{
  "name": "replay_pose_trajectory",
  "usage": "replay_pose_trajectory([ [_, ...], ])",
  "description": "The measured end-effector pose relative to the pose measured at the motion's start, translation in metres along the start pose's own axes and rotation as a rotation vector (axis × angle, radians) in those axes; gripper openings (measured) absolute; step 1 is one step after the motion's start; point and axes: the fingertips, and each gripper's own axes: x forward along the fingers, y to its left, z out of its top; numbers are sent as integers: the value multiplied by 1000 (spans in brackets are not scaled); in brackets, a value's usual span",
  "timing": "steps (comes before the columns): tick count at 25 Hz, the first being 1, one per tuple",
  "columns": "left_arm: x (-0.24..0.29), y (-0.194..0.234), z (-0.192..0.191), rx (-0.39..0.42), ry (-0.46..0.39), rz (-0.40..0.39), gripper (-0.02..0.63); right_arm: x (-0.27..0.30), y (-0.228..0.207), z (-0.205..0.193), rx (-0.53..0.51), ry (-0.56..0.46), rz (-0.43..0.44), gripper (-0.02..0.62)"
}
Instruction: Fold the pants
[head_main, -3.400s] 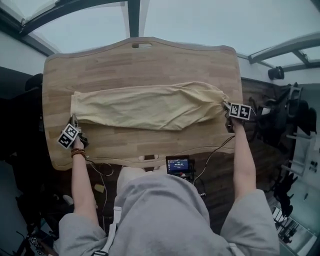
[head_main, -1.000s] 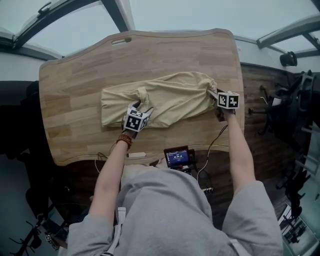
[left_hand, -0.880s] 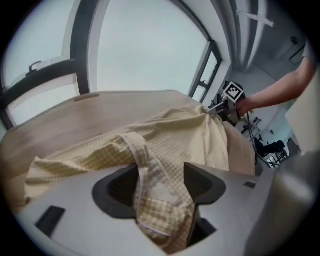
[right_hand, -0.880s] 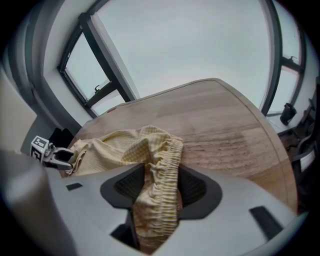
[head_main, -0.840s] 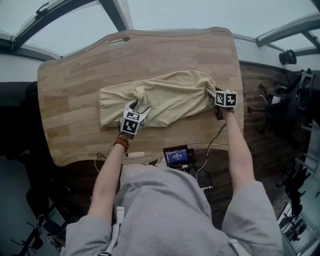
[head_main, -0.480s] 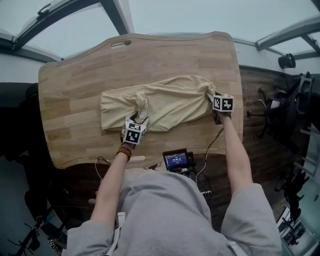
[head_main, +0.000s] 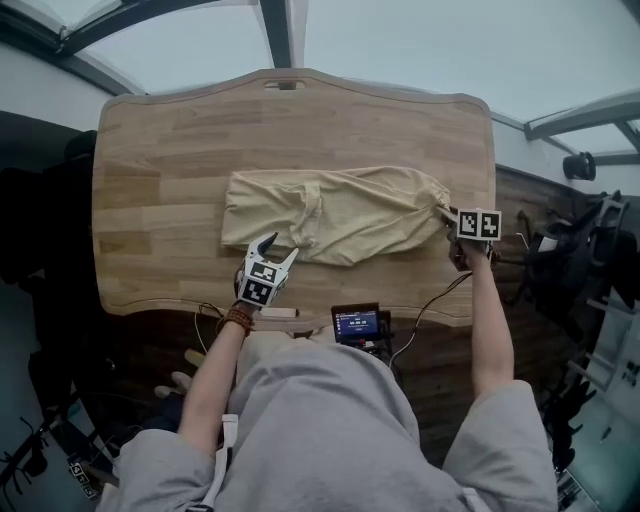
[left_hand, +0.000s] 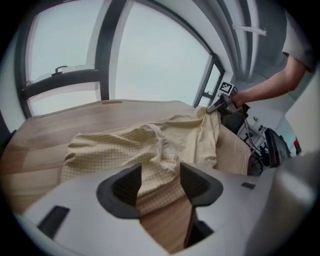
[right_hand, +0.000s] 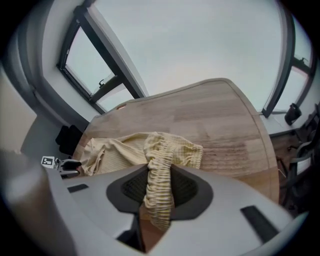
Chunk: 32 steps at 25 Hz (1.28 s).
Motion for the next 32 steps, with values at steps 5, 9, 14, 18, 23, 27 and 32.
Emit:
replay_pose_trajectory([
  [5, -27, 32, -35, -65, -9, 32, 247, -30, 46, 16, -20, -19, -9, 74],
  [9, -41, 51, -49, -93, -26, 31, 245, -40, 100, 31, -59, -28, -8, 72],
  [14, -59, 66, -61, -109, -62, 1, 245, -39, 198, 55, -79, -75, 58, 71],
  [18, -76, 78, -66, -122, -94, -26, 245, -15, 287, 67, -7, -102, 183, 71],
  [23, -100, 101, -77, -152, -120, -25, 245, 50, 390, 61, 115, -107, 297, 71],
  [27, -116, 121, -86, -188, -127, -9, 245, 117, 472, 35, 55, -38, 301, 75],
  [32, -120, 127, -88, -222, -131, -5, 247, 155, 539, -19, -276, 89, 268, 195],
])
